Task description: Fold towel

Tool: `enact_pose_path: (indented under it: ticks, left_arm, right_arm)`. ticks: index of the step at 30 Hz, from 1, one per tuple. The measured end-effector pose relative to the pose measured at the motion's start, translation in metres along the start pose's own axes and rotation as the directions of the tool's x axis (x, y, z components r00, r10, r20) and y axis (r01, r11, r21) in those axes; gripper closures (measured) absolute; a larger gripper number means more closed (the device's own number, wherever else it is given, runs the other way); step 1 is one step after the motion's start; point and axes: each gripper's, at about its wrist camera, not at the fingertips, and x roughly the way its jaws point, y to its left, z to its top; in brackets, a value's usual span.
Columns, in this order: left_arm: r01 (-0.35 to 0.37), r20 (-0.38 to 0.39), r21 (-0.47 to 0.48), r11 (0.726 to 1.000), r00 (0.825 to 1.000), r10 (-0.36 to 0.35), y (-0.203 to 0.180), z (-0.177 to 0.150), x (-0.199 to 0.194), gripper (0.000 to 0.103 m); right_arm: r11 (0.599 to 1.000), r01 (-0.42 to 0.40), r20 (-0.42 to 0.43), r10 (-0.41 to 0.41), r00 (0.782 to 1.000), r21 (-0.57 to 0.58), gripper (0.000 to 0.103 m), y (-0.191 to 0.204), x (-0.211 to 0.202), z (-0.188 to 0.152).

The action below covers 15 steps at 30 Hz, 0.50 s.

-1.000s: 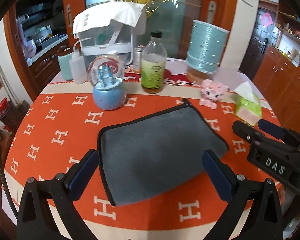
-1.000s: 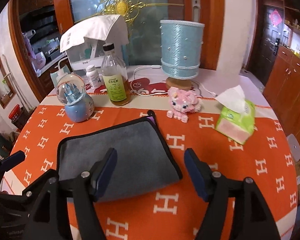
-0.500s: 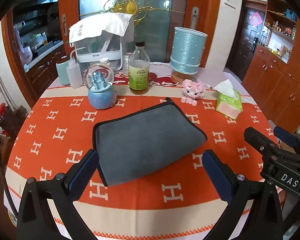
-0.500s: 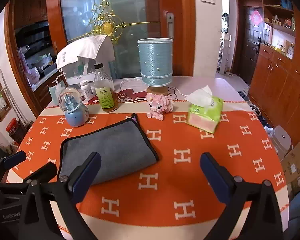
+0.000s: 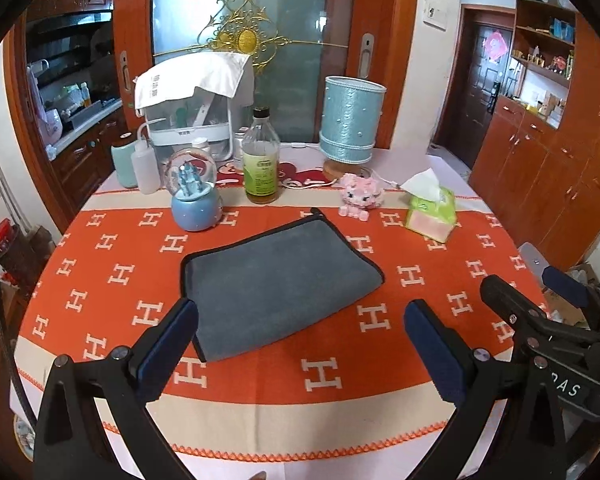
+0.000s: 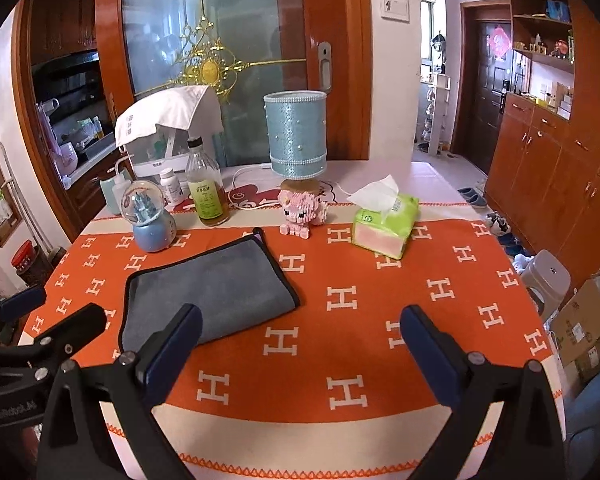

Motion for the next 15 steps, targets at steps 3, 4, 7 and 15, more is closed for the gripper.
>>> enact_pose_path:
  ticks: [3, 4, 7, 15]
  left_arm:
    - [0.009, 0.006, 0.014, 1.000, 1.000, -0.009, -0.004, -0.003, -0.007, 0.001]
    - [0.007, 0.013, 0.019, 1.000, 1.000, -0.007, -0.006, -0.005, -0.009, 0.001]
    - [-0.002, 0.031, 0.026, 1.000, 1.000, 0.001, -0.010, -0.010, -0.017, 0.001]
    - [0.013, 0.026, 0.002, 1.000, 1.000, -0.013, -0.015, -0.034, -0.033, 0.001]
  right_arm:
    - [1.000, 0.019, 0.010, -0.019, 1.000, -0.006, 0.003, -0.001, -0.010, -0.002]
    - [1.000, 0.022, 0.011, -0.022, 1.000, -0.008, 0.003, -0.001, -0.013, -0.003]
    - [1.000, 0.010, 0.004, -0.010, 1.000, 0.003, 0.003, -0.004, -0.019, -0.008]
    - [0.999, -0.019, -0.019, 0.020, 1.000, 0.029, 0.003, -0.013, -0.035, -0.034]
